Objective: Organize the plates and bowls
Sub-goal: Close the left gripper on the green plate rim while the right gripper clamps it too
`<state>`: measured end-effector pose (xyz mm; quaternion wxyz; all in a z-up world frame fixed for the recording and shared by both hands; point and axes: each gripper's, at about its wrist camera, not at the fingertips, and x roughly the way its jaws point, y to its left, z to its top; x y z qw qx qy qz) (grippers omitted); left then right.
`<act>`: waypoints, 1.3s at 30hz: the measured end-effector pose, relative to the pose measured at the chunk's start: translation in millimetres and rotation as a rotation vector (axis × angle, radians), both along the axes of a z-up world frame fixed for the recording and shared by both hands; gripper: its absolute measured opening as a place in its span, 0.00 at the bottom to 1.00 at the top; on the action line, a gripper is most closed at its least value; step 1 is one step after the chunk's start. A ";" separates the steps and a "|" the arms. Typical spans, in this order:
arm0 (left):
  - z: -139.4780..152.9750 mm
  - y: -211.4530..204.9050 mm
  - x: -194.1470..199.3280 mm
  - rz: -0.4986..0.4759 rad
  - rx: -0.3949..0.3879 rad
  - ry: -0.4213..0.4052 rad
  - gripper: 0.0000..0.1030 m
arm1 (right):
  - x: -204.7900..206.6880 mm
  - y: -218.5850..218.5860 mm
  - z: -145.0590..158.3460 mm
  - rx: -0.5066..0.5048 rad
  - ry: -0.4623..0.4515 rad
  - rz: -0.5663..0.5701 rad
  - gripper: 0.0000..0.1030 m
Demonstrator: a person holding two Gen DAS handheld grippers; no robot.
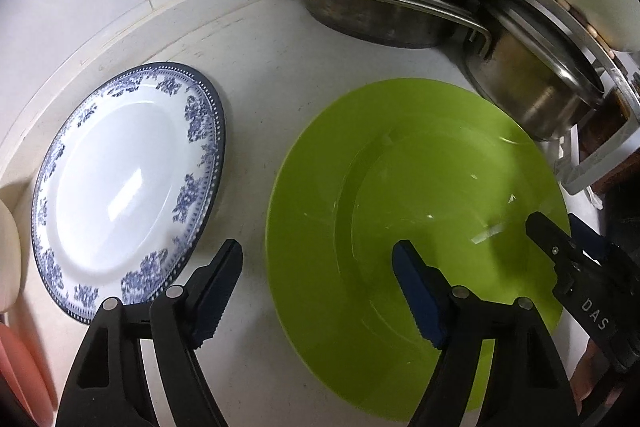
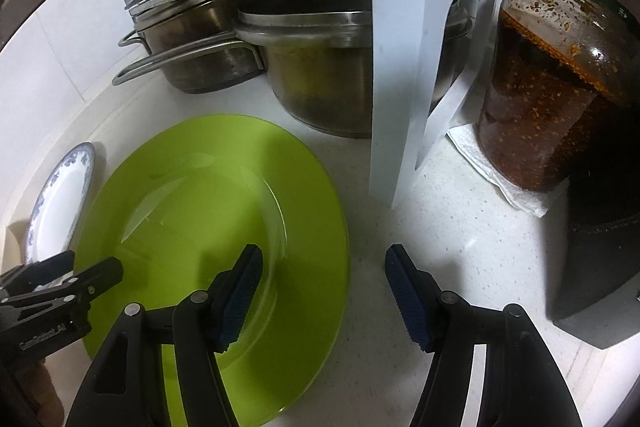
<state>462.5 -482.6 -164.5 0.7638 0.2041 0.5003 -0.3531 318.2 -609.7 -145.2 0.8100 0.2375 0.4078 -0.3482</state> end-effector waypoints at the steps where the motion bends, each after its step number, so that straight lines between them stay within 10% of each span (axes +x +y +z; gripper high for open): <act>1: -0.1 -1.5 0.8 0.000 0.001 0.001 0.75 | 1.6 -1.0 0.5 0.002 0.000 0.001 0.62; 20: 0.3 -7.4 5.4 -0.019 -0.041 0.014 0.54 | 17.8 -8.6 2.7 0.017 -0.001 0.038 0.40; 39: 4.2 5.5 -2.4 -0.016 -0.050 -0.011 0.45 | 2.9 -0.8 4.3 0.002 -0.015 0.020 0.38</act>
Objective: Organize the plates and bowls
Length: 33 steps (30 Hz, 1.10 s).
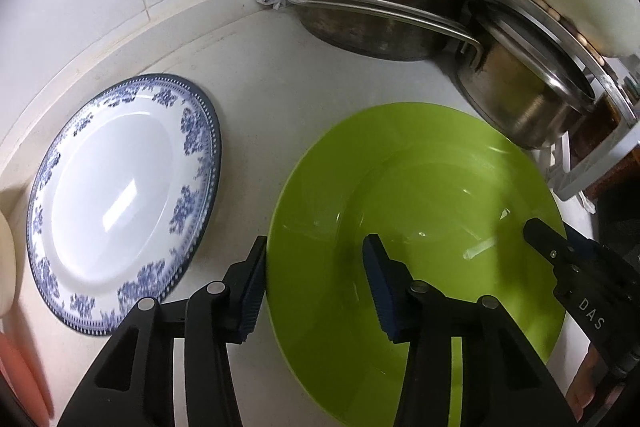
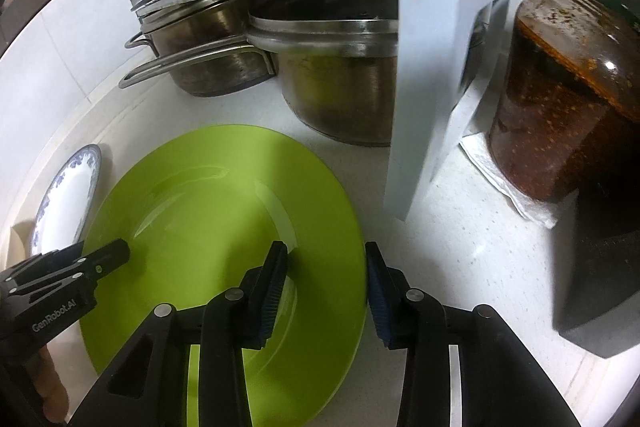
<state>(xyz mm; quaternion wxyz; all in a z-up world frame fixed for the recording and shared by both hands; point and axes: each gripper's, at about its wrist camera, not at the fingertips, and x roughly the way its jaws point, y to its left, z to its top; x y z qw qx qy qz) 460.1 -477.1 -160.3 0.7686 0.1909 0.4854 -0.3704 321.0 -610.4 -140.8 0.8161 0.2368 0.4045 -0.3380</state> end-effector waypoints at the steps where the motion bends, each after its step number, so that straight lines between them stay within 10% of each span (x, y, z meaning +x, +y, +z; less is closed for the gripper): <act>1: -0.1 1.8 -1.6 0.001 0.000 0.001 0.45 | -2.4 2.3 0.3 -0.002 0.001 0.000 0.38; 33: 74.3 164.7 -40.2 0.208 -0.068 -0.066 0.44 | -14.1 130.8 69.8 -0.085 -0.059 0.167 0.38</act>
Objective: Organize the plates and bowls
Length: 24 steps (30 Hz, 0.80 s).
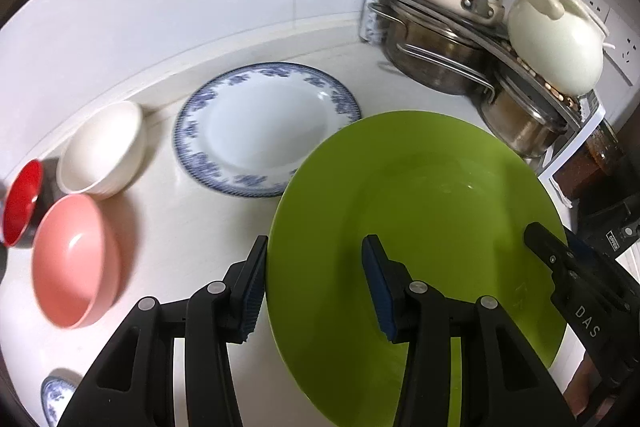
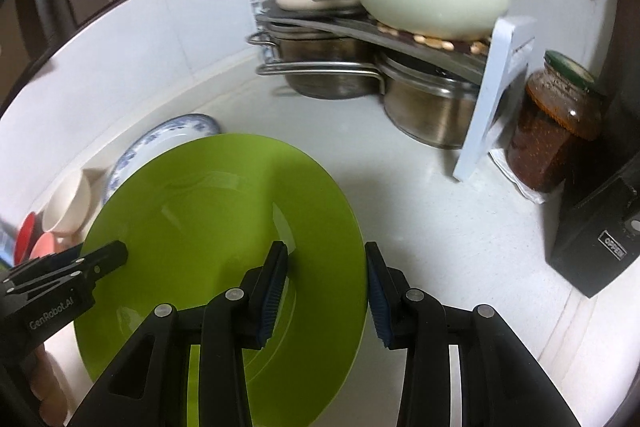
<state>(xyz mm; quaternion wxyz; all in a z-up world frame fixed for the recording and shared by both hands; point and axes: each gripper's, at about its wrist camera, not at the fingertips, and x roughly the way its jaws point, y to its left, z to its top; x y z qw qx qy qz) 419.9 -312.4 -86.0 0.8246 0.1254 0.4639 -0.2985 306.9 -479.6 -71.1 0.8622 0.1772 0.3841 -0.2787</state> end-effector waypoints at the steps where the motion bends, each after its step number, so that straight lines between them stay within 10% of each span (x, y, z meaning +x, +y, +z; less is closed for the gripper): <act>1: 2.3 6.1 -1.2 0.008 -0.001 -0.004 0.44 | -0.1 4.5 1.7 0.003 -0.002 0.008 0.38; 24: 27.1 183.8 -28.8 0.241 -0.027 -0.005 0.44 | 8.1 156.7 30.0 -0.041 -0.015 0.243 0.38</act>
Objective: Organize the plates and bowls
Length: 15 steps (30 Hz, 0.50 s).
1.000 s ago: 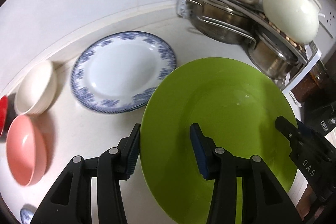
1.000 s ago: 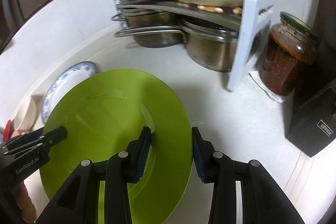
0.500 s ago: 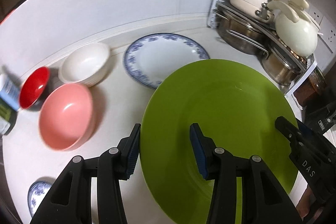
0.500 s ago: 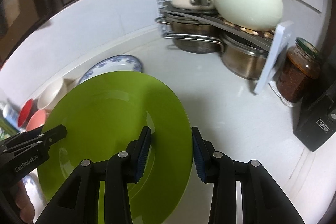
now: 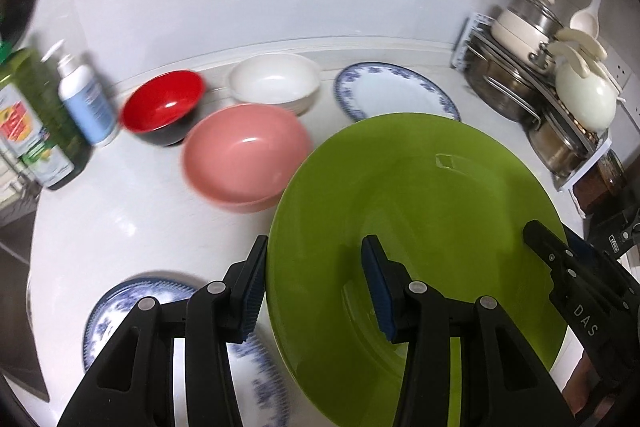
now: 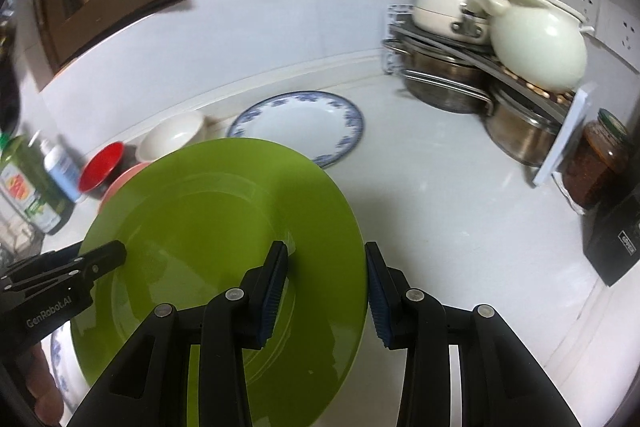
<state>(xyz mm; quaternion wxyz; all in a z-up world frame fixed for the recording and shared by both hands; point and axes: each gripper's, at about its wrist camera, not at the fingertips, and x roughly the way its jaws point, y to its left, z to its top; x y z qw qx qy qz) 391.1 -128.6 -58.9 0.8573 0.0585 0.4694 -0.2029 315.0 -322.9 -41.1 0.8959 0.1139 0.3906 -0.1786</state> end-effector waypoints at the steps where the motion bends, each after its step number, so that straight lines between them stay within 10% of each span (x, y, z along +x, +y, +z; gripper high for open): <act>1: 0.8 7.8 -0.7 0.010 0.000 -0.001 0.44 | 0.9 7.2 0.7 0.003 0.000 0.009 0.38; 15: 5.4 124.5 -24.6 0.166 -0.013 -0.020 0.44 | 10.1 106.2 7.4 -0.013 -0.007 0.174 0.38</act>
